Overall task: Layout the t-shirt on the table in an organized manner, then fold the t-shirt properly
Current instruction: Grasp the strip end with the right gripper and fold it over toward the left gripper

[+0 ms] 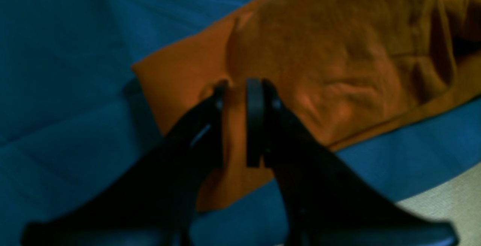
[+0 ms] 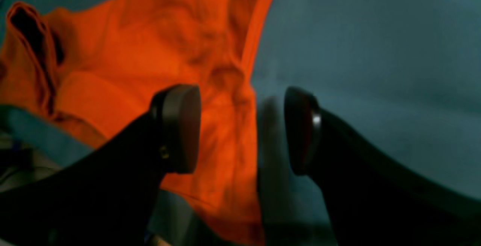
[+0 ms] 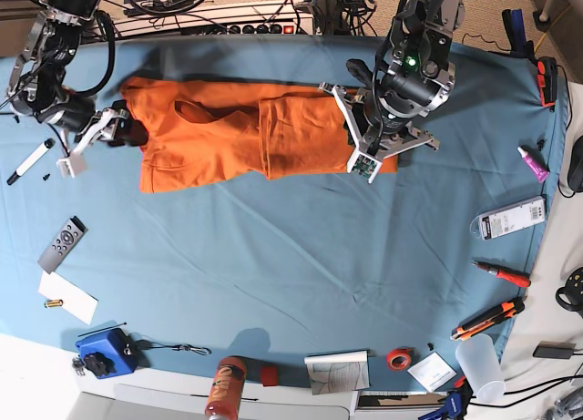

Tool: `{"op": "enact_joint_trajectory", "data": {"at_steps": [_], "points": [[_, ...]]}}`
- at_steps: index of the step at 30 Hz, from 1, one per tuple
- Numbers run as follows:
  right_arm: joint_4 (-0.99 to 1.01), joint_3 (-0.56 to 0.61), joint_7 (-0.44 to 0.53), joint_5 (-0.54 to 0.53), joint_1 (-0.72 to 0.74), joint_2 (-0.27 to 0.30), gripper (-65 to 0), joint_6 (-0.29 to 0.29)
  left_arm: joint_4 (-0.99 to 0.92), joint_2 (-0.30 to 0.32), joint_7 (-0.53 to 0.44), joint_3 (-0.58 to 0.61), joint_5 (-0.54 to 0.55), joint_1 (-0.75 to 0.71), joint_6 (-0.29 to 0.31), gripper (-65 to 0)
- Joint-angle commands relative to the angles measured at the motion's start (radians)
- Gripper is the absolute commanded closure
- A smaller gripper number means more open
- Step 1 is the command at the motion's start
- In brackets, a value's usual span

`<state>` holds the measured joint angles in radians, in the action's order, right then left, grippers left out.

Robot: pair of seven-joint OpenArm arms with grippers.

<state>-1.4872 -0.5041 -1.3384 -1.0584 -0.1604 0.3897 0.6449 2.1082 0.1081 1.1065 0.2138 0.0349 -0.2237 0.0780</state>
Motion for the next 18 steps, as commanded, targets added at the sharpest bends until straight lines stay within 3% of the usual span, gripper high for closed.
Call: {"op": "enact_joint_trajectory", "data": {"at_steps": [1,4,9,18], "points": [[0.014,-0.008,0.009,-0.030,0.008,0.017,-34.7,0.016,0.018,-0.003,-0.015,0.000,0.003,0.005,-0.003,-7.3],[0.077,-0.008,-0.030,-0.108,0.009,-0.009,-34.7,0.053,0.018,-0.003,-0.021,0.000,0.003,0.005,-0.003,-7.3],[0.092,-0.008,-0.058,-0.229,0.009,-0.073,-34.7,0.053,0.018,-0.008,-0.030,0.000,0.003,0.005,-0.003,-7.3],[0.092,-0.007,-0.043,-0.125,0.039,-0.130,-34.6,0.053,0.017,-0.008,-0.029,0.000,0.003,0.005,-0.003,-7.3]]}}
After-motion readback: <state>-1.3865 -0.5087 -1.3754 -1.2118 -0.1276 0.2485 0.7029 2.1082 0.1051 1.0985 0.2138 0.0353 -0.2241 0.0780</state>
